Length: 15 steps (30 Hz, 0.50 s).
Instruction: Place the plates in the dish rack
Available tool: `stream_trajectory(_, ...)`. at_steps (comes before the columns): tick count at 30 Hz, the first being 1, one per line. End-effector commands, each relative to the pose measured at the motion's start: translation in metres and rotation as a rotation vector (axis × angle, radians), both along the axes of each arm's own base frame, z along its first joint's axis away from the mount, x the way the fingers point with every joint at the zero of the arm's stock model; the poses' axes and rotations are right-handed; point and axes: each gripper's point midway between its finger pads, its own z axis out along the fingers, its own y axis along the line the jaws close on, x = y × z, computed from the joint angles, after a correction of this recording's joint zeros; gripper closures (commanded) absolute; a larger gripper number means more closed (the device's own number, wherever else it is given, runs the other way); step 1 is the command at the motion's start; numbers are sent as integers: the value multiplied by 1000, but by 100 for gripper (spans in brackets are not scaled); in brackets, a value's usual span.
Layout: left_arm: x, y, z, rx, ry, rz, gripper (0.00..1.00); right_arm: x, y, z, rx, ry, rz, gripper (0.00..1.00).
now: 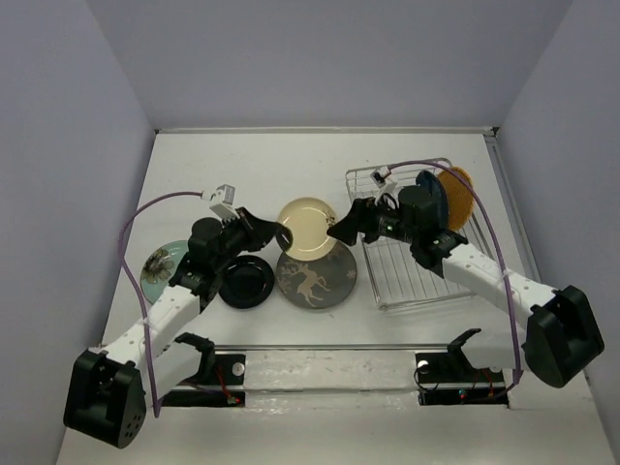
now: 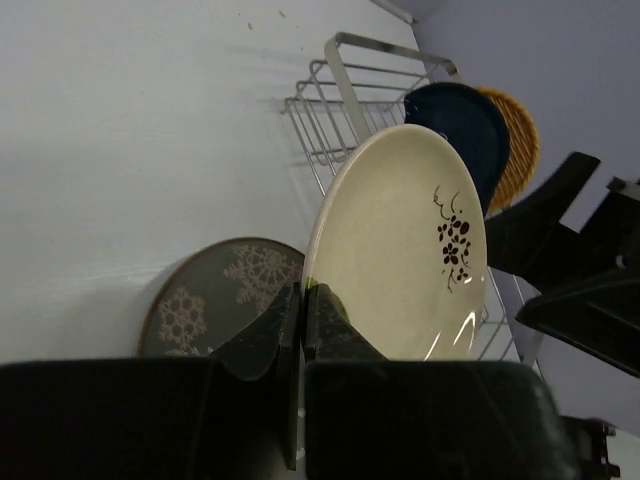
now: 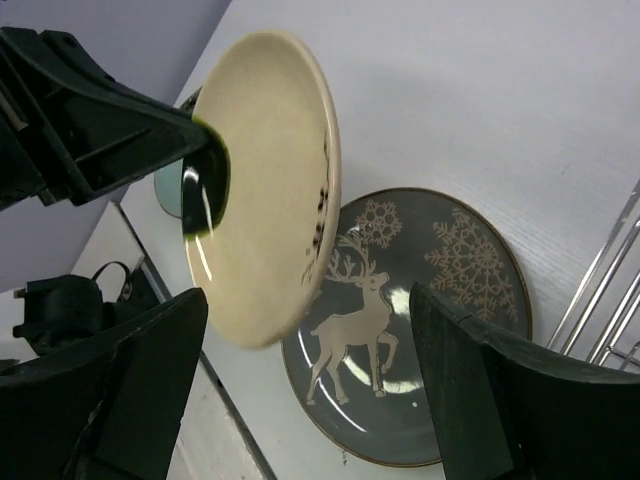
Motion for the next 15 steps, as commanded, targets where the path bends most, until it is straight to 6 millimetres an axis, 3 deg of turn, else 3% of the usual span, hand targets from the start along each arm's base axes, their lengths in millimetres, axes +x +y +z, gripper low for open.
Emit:
stream_trajectory(1,-26,-21,21,-26,-105,-130,94,-2,23,21,83,-17,78,13)
stream_trajectory(4,-38,-33,24,-35,-121,-195,94,-1,31,13,90,8,94,22)
stream_trajectory(7,-46,-41,36,-52,-143,-247,91,-8,38,12,117,28,129,60)
stream_trajectory(8,-48,-43,45,-59,-161,-259,82,-8,37,15,124,22,124,93)
stream_trajectory(9,-50,-45,51,-63,-171,-280,73,-7,35,18,129,12,108,93)
stream_trajectory(10,-51,-46,53,-56,-160,-289,51,-4,28,29,133,-29,64,93)
stream_trajectory(11,-51,-46,57,-48,-163,-296,38,-2,24,37,130,-56,40,93)
stream_trajectory(12,-52,-48,72,-33,-201,-316,30,-1,17,33,91,-46,7,93)
stream_trajectory(13,-53,-47,69,-4,-175,-321,19,6,6,43,71,-83,-66,93)
stream_trajectory(14,-53,-47,83,13,-201,-327,13,14,-3,53,34,-131,-108,93)
stream_trajectory(15,-54,-45,86,62,-237,-335,5,16,-14,46,-27,-113,-151,93)
